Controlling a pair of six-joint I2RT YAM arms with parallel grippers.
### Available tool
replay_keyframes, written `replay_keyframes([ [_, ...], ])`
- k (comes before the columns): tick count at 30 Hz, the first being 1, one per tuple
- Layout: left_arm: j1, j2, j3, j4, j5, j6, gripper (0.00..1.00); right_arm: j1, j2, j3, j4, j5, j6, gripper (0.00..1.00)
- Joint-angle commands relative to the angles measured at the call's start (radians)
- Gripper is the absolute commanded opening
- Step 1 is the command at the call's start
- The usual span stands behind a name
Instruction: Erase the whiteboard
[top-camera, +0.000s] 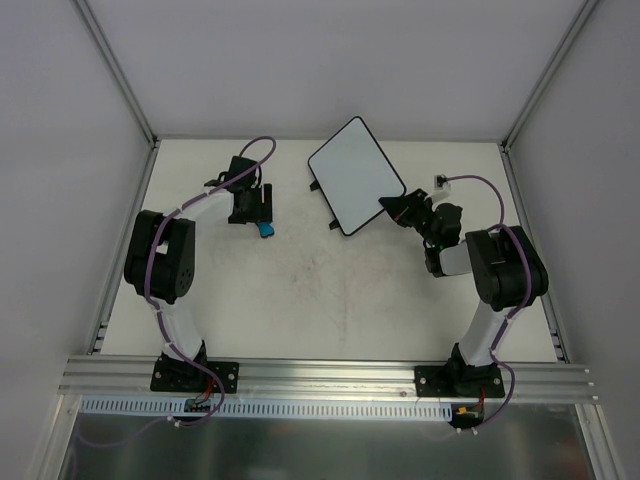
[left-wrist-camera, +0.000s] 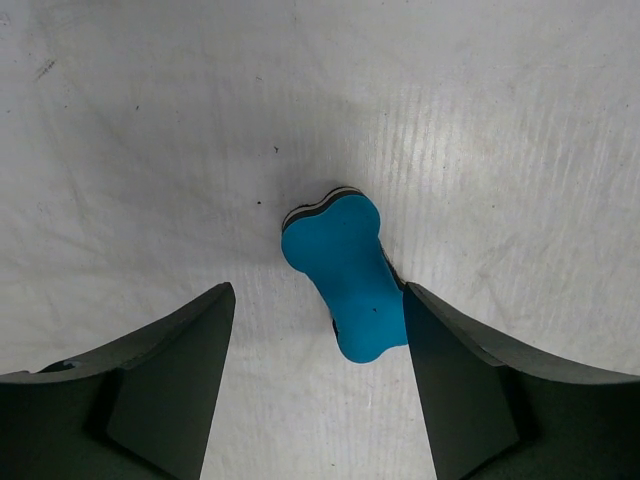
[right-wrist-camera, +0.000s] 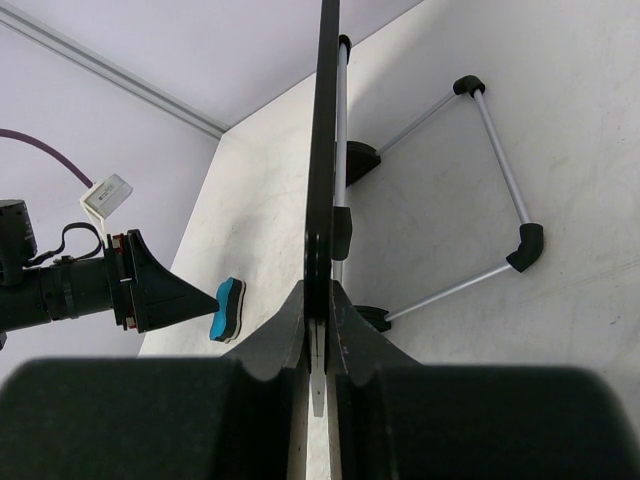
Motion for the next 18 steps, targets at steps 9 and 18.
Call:
replay_keyframes([
  [9,0.002,-0.062,-0.008,0.001,-0.069,-0.018,0.99,0.02,0.008,0.004,0.062,-0.054,-0.004,0.08],
  [18,-0.023,-0.155,-0.094,0.102,-0.127,-0.029,0.99,0.02,0.011,0.004,0.062,-0.052,-0.006,0.33],
])
